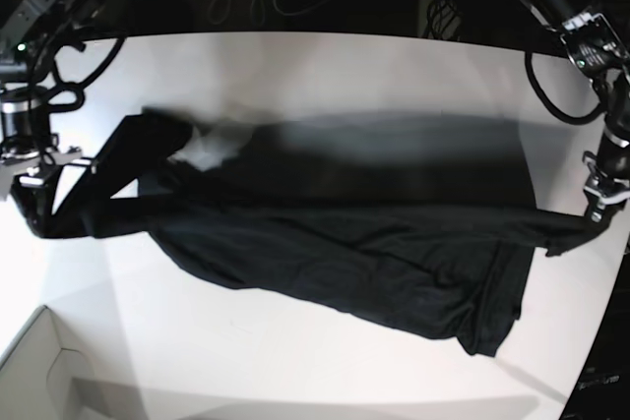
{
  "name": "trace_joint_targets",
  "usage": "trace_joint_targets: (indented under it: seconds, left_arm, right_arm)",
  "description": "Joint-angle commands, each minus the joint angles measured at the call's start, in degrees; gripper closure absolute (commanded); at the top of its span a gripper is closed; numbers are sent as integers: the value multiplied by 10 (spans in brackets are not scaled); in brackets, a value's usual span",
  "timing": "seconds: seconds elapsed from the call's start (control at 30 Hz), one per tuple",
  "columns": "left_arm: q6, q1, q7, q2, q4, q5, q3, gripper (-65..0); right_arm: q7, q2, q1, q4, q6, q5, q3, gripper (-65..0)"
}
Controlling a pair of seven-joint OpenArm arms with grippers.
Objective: Layout the t-shirt on the table in an organized manner, then fold the t-shirt properly
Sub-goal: 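Lift the shirt with both grippers and swing it across the table, then lower the shirt and move the right gripper toward the shirt's end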
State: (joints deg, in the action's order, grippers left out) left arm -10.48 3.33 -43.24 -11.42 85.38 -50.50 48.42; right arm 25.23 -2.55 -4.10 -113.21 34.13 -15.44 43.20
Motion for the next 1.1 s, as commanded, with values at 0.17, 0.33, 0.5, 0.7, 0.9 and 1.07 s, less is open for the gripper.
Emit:
trace_joint_targets:
  seconds: [0.17,0.33,0.5,0.7,0.9,1.07]
  left_arm:
    - [-1,23,13,-11,-4,-11,-21,-1]
    - [-1,23,13,-11,-25,-13,-27,-2]
    - [-1,19,13,-9,-51,-11,-27,-2]
    - [-1,10,13,-11,-67,-12,-26,-2]
    - [-1,1,13,-11,-70,-11,-26,-2]
    - [-1,1,13,-11,-70,-11,-26,-2]
  right_arm:
    - [16,15,38,-10,0,-13,31,0]
    - [16,24,34,-11,0,-13,31,0]
    - [16,20,-3,-8,0,-13,13,0]
    - [16,6,-52,10,0,-12,-92,0]
    - [16,38,-66,75,0,-12,-192,-96]
    - [16,61,-62,136,0,-12,-236,-292]
